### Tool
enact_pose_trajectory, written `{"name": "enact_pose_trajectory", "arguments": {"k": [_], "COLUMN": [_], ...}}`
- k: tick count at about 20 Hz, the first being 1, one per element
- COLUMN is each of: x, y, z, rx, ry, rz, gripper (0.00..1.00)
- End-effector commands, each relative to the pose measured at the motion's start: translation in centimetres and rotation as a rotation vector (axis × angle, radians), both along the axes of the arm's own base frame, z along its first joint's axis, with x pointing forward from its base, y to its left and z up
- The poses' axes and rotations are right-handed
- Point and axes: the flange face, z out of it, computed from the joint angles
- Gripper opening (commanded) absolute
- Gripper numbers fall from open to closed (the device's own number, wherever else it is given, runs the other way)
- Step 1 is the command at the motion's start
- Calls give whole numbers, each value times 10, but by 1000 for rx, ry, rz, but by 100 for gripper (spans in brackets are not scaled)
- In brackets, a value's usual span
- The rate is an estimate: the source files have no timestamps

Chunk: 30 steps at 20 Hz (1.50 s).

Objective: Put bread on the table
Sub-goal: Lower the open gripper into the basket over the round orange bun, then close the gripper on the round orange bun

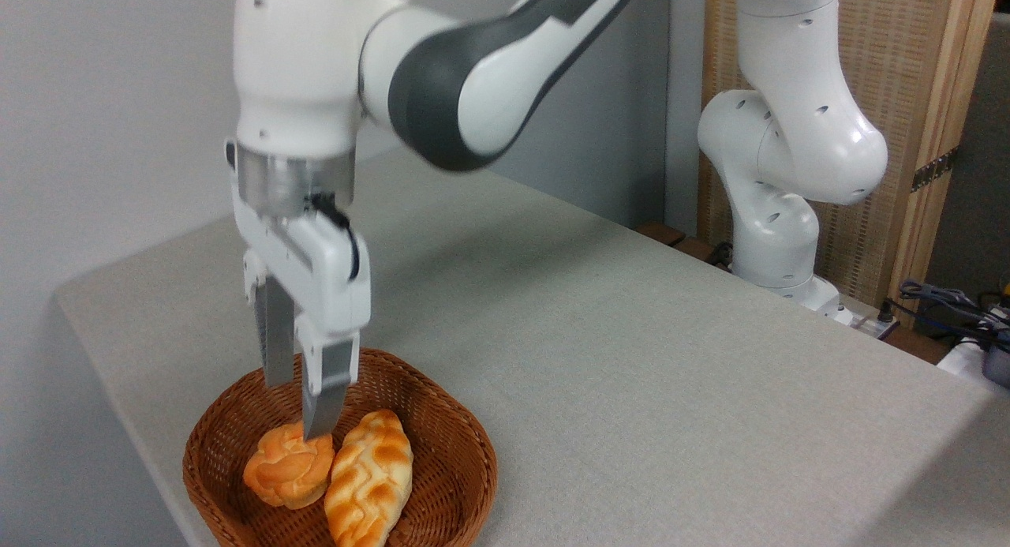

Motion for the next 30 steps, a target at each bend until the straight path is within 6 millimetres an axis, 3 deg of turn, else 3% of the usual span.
{"name": "enact_pose_trajectory", "arguments": {"k": [1, 5, 7, 9, 10, 13, 20, 25, 30], "x": [14, 17, 18, 18, 18, 19, 18, 19, 21], "y": [-2, -24, -25, -26, -26, -26, -26, -26, -26], "z": [-34, -51, -53, -54, -55, -55, -56, -64, -71], "rx": [7, -3, -16, -19, -21, -22, -16, 0, 4], "ry": [4, 18, 20, 21, 23, 21, 24, 35, 43], "rz": [-21, -51, -43, -46, -46, -49, -64, -91, -107], "gripper": [100, 100, 73, 34, 29, 24, 24, 30, 23]}}
